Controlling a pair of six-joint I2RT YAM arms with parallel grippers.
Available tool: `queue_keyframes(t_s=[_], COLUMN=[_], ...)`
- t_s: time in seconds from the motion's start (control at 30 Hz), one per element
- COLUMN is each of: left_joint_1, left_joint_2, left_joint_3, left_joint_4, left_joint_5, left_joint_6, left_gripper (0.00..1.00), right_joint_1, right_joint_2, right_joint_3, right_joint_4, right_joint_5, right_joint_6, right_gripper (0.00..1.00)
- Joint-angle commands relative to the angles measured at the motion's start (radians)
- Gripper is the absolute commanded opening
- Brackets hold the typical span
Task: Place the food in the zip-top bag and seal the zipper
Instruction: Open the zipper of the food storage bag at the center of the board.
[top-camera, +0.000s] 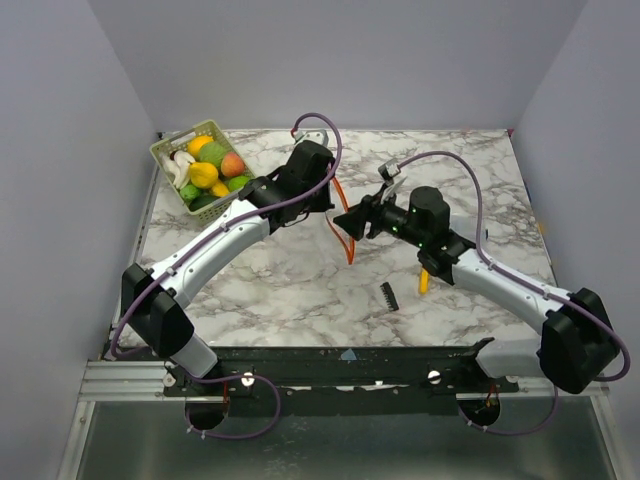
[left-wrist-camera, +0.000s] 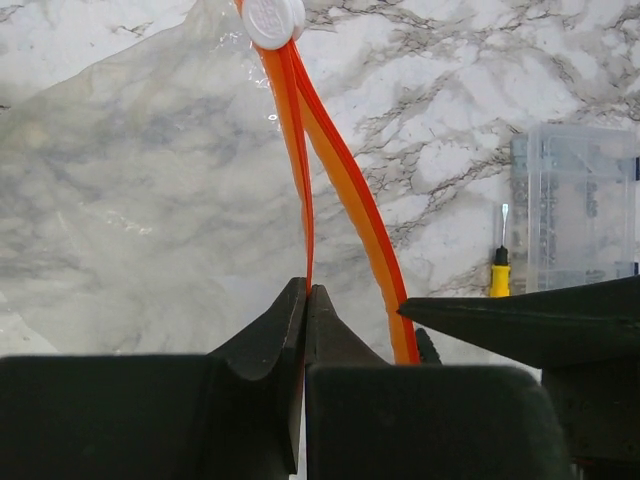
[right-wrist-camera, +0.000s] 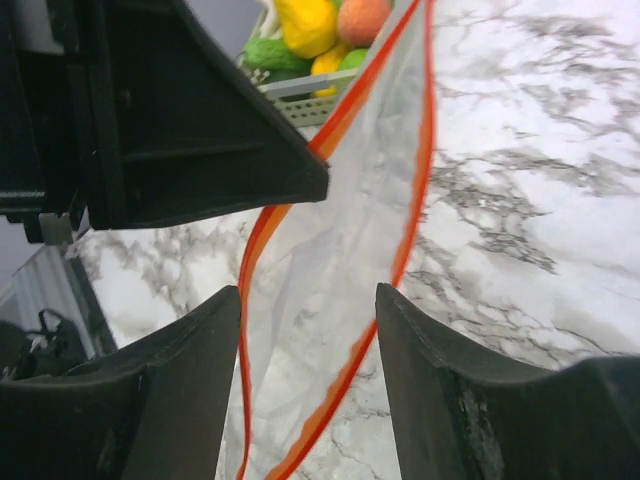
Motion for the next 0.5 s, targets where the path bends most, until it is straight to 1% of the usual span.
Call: queue_keyframes(t_s=[0.0,0.07,0.13,0.2,0.33,0.4,0.47], left_joint_1=[-0.004,-0.005,-0.003,-0.003,-0.003,-0.004,-0.004], left_joint_2=[-0.030,-0.028,-0.024,-0.022,-0.020,-0.010,-0.007], left_joint_3=[0.003,0.006,0.018,0.031,0.019,0.031,0.030], left_joint_4=[-0.010,-0.011,-0.027,-0.038,-0.014,-0.024,-0.021], left_joint_5=[-0.020,-0.015,0.002,0.007,0.032,0.042,0.044], left_joint_6=[0.037,0.034,0.033,0.031,0.020,0.021,0.025], left_gripper=[0.00,0.00,0.00,0.00,0.00,0.00,0.00], right_joint_1=[0.004,0.005,0.004,0.004,0.003,0.005,0.004], right_joint_2=[-0.058,-0.058,-0.052,-0.037,-0.006,0.002,-0.007], right_joint_3=[0.020,0.020,0.035,0.051,0.070,0.078,0.079], right_joint_4=[-0.059,-0.078,-0.105,-0.125,-0.116,-0.122,-0.134], right_joint_5=[0.228,0.327,0.372,0.356,0.251,0.236,0.256], right_joint_6=[0.024,0.040,0.044,0.042,0.062,0.070,0.085], right_gripper=[0.60,0.60,0.60,0.60,0.57,0.57,0.57])
